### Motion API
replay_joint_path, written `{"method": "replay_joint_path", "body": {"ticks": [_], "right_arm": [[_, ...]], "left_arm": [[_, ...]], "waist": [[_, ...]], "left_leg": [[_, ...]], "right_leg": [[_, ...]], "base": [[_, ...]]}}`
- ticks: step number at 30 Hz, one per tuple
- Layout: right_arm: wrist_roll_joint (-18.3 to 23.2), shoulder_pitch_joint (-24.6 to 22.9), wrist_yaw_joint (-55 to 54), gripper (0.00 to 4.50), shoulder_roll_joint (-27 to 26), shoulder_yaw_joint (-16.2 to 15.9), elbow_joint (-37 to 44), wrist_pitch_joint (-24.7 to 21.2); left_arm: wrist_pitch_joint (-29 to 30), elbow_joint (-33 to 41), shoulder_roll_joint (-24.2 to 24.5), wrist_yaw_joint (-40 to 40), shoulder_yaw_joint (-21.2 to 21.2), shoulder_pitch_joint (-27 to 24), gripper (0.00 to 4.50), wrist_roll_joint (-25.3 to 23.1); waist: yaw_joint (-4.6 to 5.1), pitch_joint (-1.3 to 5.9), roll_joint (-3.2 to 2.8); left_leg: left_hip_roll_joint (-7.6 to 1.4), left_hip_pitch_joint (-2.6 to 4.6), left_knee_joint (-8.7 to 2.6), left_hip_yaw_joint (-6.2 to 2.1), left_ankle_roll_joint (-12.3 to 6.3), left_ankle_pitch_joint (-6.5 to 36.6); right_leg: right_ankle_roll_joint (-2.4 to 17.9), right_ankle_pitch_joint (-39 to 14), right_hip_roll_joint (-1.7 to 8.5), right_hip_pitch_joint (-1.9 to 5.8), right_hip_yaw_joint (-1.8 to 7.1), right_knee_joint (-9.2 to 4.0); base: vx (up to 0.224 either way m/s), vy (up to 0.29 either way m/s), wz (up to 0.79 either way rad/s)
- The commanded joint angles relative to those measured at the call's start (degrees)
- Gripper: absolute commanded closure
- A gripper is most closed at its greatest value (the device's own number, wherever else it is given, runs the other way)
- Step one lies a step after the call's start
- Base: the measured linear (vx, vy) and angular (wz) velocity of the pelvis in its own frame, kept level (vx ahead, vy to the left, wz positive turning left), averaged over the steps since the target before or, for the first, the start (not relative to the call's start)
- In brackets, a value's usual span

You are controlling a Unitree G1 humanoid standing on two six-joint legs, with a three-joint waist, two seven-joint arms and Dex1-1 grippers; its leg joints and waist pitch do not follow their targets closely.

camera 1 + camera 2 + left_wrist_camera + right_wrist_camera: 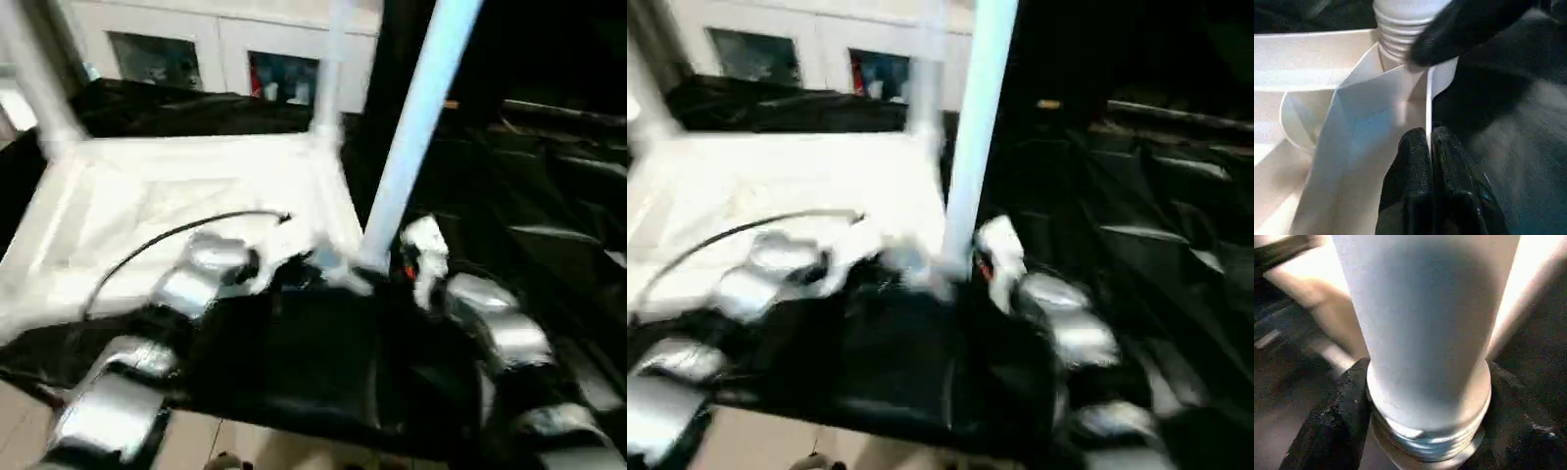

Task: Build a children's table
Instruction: Rotate leg to tighten

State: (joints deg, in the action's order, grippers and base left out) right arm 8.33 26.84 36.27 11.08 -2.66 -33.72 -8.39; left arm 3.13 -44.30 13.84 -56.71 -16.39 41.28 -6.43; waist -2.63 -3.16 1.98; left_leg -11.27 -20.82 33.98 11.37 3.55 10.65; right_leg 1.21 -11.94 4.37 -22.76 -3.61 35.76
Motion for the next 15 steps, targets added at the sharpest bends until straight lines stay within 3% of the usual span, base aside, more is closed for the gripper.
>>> {"method": "replay_joint_path", "body": {"ticks": [1, 2, 5, 7, 9, 10, 11, 15], "right_arm": [[-1.04, -0.52, -8.98, 1.71, -2.13, 1.56, -4.33, -2.78], [-0.87, -0.32, -10.79, 1.71, -2.98, 2.09, -4.69, -3.3], [-1.34, 0.4, -16.42, 1.71, -7.19, 2.67, -5.64, -3.57], [-4.29, 0.61, -16.36, 1.71, -9.2, -0.63, -5.64, -0.61], [-4.84, 0.58, -15.75, 1.71, -9.62, -1.65, -5.46, 0.63], [-4.7, 0.46, -15.05, 1.71, -9.74, -2.01, -5.08, 1.22], [-3.86, 0.31, -13.71, 1.17, -9.77, -1.84, -4.56, 1.54], [-2.02, 0.19, -9.41, 0.94, -8.3, -1.46, -2.64, 1.51]], "left_arm": [[3.08, -1.79, -2.43, 6.35, 0.9, 0.77, 4.5, -0.33], [3.81, -2.02, -3.14, 7.31, 0.97, 1.06, 4.5, -0.36], [5.91, -3.82, -7.36, 12.09, 1.18, 2.62, 4.5, -0.33], [6.19, -5.3, -10.56, 13.7, 1.07, 3.62, 4.5, -0.38], [6.01, -5.86, -11.25, 13.99, 0.99, 3.94, 4.5, -0.43], [6.0, -6.02, -11.42, 13.78, 0.93, 4.03, 4.5, -0.37], [5.7, -6.11, -11.35, 13.54, 0.79, 4.09, 4.5, -0.46], [4.2, -5.66, -9.94, 11.32, 0.15, 3.67, 4.5, -0.61]], "waist": [[-0.1, 3.14, -0.2], [0.07, 2.95, -0.15], [0.09, 2.75, -0.12], [0.12, 2.75, -0.32], [-0.01, 2.93, -0.14], [-0.07, 3.09, -0.31], [-0.09, 3.06, -0.29], [-0.31, 3.0, -0.33]], "left_leg": [[-2.36, 0.75, -4.51, -1.6, 1.24, 13.65], [-2.38, 1.08, -4.54, -1.41, 1.17, 14.85], [-2.17, 1.23, -4.61, -1.47, 0.75, 17.04], [-2.16, 1.32, -4.72, -1.57, 1.04, 17.63], [-2.24, 1.4, -4.84, -1.59, 0.55, 16.96], [-2.23, 1.18, -4.89, -1.53, -0.17, 14.99], [-2.19, 1.12, -4.89, -1.49, -0.49, 14.71], [-2.17, 1.04, -4.87, -1.45, -1.6, 14.55]], "right_leg": [[10.47, -17.25, 4.44, 2.46, 2.82, -5.33], [10.4, -17.31, 4.26, 1.99, 2.99, -5.68], [9.59, -20.62, 4.32, 1.78, 3.02, -6.22], [9.27, -20.91, 4.31, 1.87, 2.98, -6.38], [9.48, -18.65, 4.3, 2.16, 2.91, -6.3], [10.21, -14.24, 4.19, 2.39, 3.0, -5.94], [10.4, -13.54, 4.18, 2.44, 2.98, -5.88], [10.87, -13.03, 4.26, 2.62, 2.97, -5.9]], "base": [[0.0, 0.0, 0.0], [0.0, 0.0, 0.0], [0.0, 0.0, 0.0], [0.0, 0.0, 0.0], [0.0, 0.0, 0.0], [0.0, 0.0, 0.0], [0.0, 0.0, 0.0], [0.0, 0.0, 0.0]]}}
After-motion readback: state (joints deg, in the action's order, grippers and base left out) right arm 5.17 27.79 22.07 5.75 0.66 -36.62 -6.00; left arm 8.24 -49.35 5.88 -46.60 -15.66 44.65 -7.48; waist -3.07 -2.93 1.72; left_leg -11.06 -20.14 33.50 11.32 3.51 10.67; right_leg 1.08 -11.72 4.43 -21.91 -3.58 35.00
